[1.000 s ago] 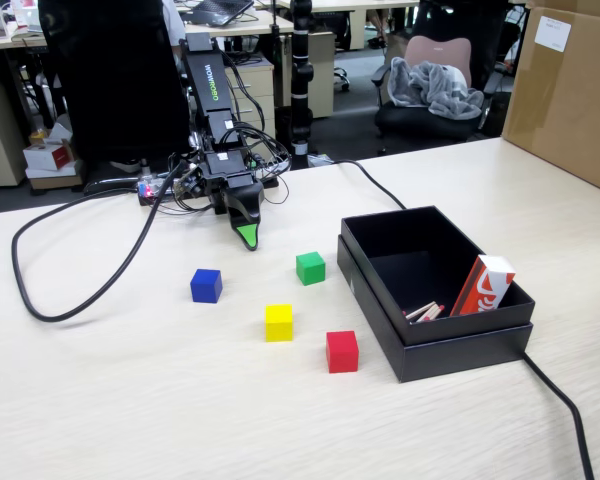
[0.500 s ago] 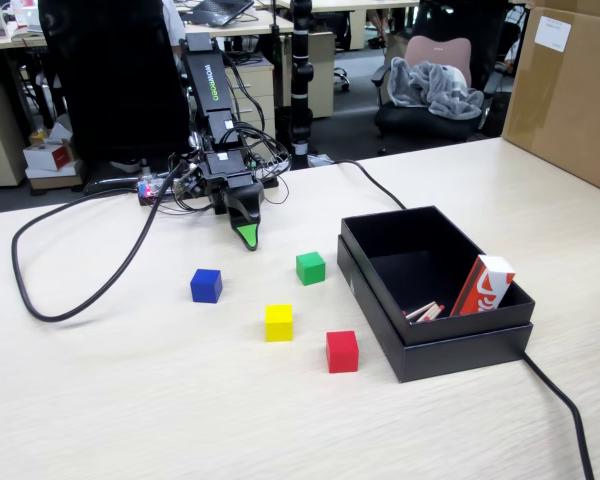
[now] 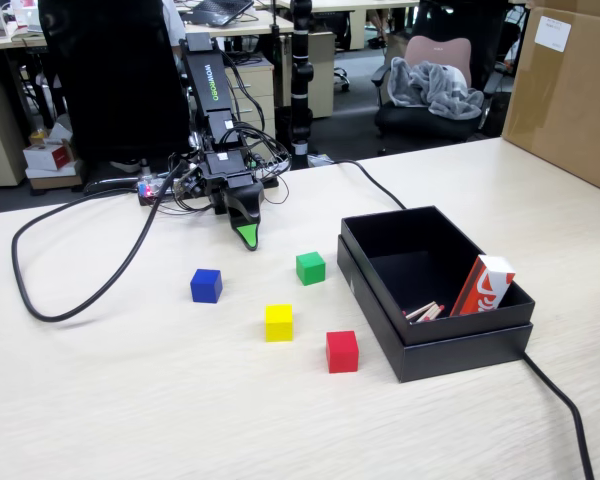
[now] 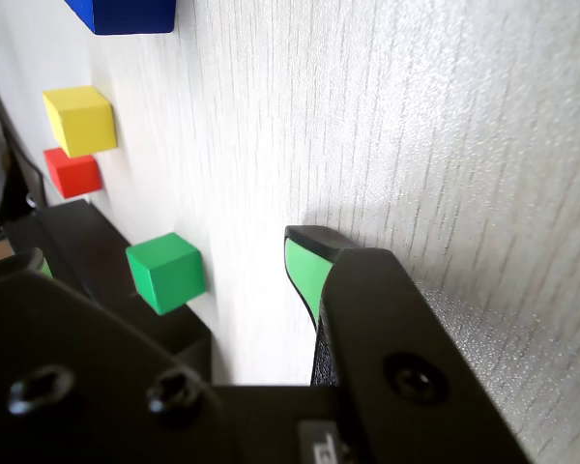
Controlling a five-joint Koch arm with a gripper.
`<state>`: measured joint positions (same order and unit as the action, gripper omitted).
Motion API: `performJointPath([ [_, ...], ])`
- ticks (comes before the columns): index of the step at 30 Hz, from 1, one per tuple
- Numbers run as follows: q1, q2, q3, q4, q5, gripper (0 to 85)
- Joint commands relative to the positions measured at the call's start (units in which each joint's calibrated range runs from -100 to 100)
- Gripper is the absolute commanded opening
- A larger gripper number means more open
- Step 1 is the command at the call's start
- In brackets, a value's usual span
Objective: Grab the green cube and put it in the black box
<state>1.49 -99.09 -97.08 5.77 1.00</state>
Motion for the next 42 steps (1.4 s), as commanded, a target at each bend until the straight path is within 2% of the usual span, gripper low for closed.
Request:
performJointPath([
  [1,0.0,0.4,-0.4,-2.0,0.0,48.8],
  [15,1.4,0.4,1.4,-3.4,0.1,48.3],
  [20,2.0,0.4,11.6,-14.2,0.2,49.1],
  [24,2.4,2.3,23.1,-24.2,2.3,48.8],
  [30,4.3,16.0,41.3,-35.5,4.1,47.6],
  [33,4.8,30.5,53.4,-42.0,4.5,48.8],
  [36,5.0,38.3,59.5,-44.3,5.6,49.3],
  [42,6.6,60.0,74.2,-49.3,5.7,48.7],
])
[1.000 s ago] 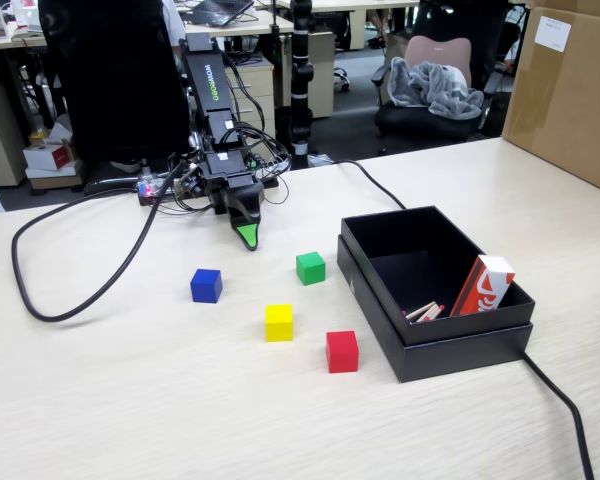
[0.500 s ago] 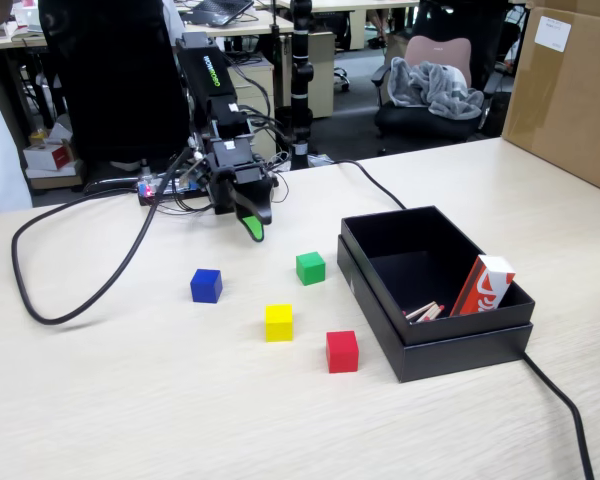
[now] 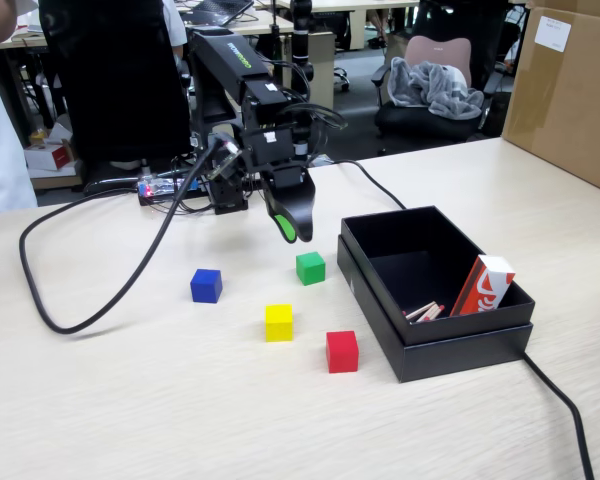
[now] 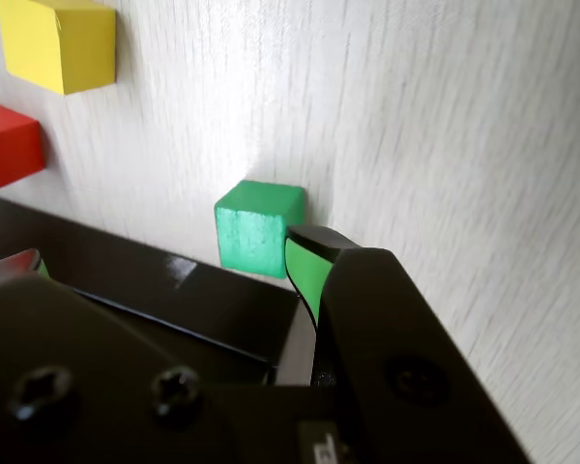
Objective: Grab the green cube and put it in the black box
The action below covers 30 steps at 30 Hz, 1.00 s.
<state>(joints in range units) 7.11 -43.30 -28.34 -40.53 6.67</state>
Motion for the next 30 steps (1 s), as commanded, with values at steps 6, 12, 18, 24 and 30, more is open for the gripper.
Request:
performJointPath([
  [6,2.0,14.7,8.9,-3.7,0.0,48.4],
  [12,2.0,21.2,11.5,-4.3,0.1,48.4],
  [18,1.9,25.8,12.6,-4.5,0.8,44.7],
  [24,1.6,28.1,13.2,-6.1,0.9,21.4],
  [30,1.6,26.4,12.4,-6.2,1.3,0.9],
])
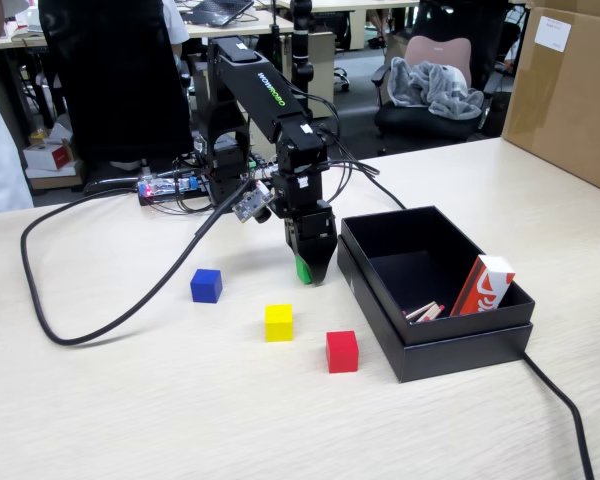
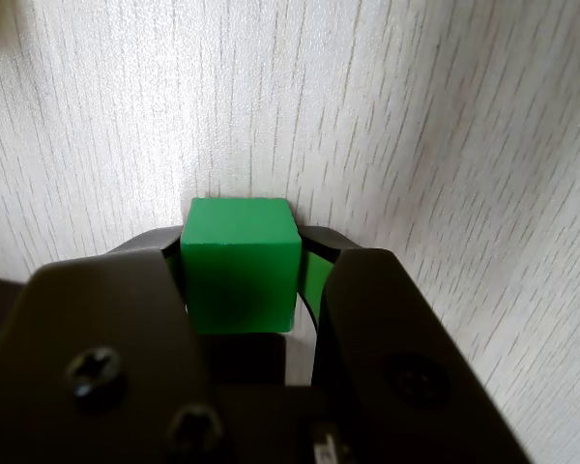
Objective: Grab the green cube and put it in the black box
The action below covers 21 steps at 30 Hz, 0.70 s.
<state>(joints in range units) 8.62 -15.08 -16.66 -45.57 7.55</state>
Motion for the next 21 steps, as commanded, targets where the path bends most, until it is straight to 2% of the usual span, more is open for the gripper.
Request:
performJointPath([
  [1,0.0,-2.9,0.4,-1.1,0.4,0.9],
  [8,0.5,-20.0,4.1,-4.8,0.3,0.9],
  [11,2.4,-27.9,15.1,-7.3,0.2,0.9],
  [15,4.9,-26.7,24.8,-8.6,0.2,0.8],
  [21,6.3,-14.8,30.6,-8.6,0.2,0.9],
])
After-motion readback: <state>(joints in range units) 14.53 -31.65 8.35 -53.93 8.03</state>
